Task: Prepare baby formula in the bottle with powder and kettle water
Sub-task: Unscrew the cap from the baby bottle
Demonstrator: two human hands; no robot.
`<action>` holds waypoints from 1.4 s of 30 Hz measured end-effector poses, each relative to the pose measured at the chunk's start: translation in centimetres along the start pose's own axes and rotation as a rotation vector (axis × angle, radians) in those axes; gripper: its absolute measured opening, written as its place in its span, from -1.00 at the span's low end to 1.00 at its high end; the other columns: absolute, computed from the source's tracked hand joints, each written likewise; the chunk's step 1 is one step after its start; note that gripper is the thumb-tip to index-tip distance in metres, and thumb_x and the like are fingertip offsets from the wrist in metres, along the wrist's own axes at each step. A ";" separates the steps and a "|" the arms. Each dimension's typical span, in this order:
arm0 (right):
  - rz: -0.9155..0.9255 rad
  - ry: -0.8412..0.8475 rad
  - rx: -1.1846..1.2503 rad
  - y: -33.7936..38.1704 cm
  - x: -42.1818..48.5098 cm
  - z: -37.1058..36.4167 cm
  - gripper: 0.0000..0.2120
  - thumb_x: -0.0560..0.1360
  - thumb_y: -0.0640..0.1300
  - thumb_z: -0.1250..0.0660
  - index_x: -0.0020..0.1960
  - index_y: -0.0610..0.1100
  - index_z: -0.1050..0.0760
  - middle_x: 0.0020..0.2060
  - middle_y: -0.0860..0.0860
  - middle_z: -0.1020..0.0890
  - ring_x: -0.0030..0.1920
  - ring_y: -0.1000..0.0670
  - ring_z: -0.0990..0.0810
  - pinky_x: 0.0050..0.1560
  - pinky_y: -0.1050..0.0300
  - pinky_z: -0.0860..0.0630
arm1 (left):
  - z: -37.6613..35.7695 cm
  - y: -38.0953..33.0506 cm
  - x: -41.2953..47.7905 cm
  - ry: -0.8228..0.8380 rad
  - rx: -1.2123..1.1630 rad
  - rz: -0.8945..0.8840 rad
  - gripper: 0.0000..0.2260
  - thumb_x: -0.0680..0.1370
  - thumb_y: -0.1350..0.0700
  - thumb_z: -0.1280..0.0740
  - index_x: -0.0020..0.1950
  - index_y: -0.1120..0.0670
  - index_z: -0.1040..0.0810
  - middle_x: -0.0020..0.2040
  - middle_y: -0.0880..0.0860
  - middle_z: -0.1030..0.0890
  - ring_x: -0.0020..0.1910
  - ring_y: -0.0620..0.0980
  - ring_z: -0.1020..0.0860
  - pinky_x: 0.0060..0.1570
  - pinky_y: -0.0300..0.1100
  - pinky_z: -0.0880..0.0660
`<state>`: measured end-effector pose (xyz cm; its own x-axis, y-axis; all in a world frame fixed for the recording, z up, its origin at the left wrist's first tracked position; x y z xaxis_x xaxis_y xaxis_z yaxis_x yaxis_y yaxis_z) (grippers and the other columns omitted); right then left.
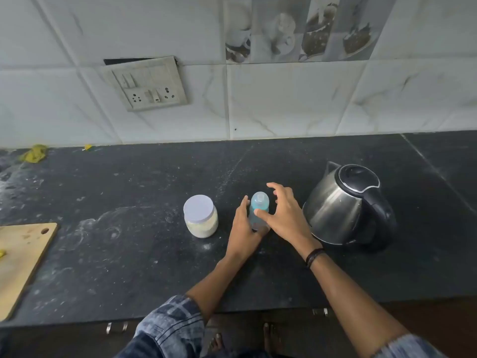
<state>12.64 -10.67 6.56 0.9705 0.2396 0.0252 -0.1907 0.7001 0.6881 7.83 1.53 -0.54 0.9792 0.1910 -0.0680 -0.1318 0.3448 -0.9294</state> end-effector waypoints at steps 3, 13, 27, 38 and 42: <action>-0.010 0.044 -0.013 -0.2 0.4 0.0 -0.30 0.45 0.10 -0.52 0.49 0.15 -0.27 0.34 0.04 -0.42 0.34 -0.03 -0.49 0.20 -0.11 -0.57 | -0.3 0.0 0.5 -0.019 0.007 -0.020 -0.20 0.50 0.03 -0.51 0.64 -0.04 -0.16 0.60 -0.06 -0.29 0.55 -0.09 -0.30 0.51 -0.01 -0.33; 0.049 0.101 -0.067 -0.7 1.0 -1.3 -0.41 0.44 0.07 -0.54 0.38 0.13 -0.36 0.22 0.07 -0.51 0.21 -0.02 -0.57 0.13 -0.06 -0.61 | -0.6 0.8 1.0 -0.079 0.027 -0.045 -0.42 0.55 0.15 -0.47 0.50 -0.14 -0.35 0.41 -0.18 -0.47 0.39 -0.18 -0.44 0.38 -0.16 -0.42; 0.055 0.114 -0.219 -0.2 3.0 -1.9 -0.50 0.40 0.04 -0.55 0.23 -0.06 -0.47 0.12 0.01 -0.57 0.11 -0.03 -0.57 -0.02 0.06 -0.55 | -1.5 3.6 1.0 -0.077 0.099 0.012 -0.47 0.60 -0.05 -0.38 0.52 -0.13 -0.27 0.43 -0.15 -0.46 0.37 -0.15 -0.45 0.37 0.00 -0.45; 0.087 0.125 -0.293 0.4 3.2 -1.9 -0.52 0.41 0.00 -0.57 0.23 -0.14 -0.50 0.14 -0.06 -0.59 0.12 -0.10 -0.58 -0.01 0.02 -0.52 | -2.1 3.7 1.6 -0.086 0.272 -0.060 -0.47 0.65 -0.02 -0.26 0.59 0.08 -0.24 0.55 0.03 -0.33 0.56 -0.05 -0.21 0.52 0.06 -0.27; 0.104 0.148 -0.290 0.7 3.4 -1.9 -0.52 0.40 -0.01 -0.58 0.22 -0.13 -0.49 0.13 -0.04 -0.59 0.13 -0.07 -0.58 0.03 0.03 -0.55 | -2.1 3.7 1.6 -0.092 0.274 -0.055 -0.43 0.64 -0.11 -0.21 0.61 0.06 -0.21 0.58 0.02 -0.30 0.58 -0.07 -0.18 0.55 0.02 -0.24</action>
<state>15.52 -8.11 5.78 0.9158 0.4000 -0.0356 -0.3423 0.8239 0.4516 9.20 1.21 -4.85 0.9695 0.2437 0.0243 -0.1284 0.5902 -0.7970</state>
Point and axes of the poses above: each hand's wrist, its own x-axis towards the middle knuckle, its own z-axis out of the back of the hand, y = z × x, the point moved 8 cm from there along x, towards the middle knuckle
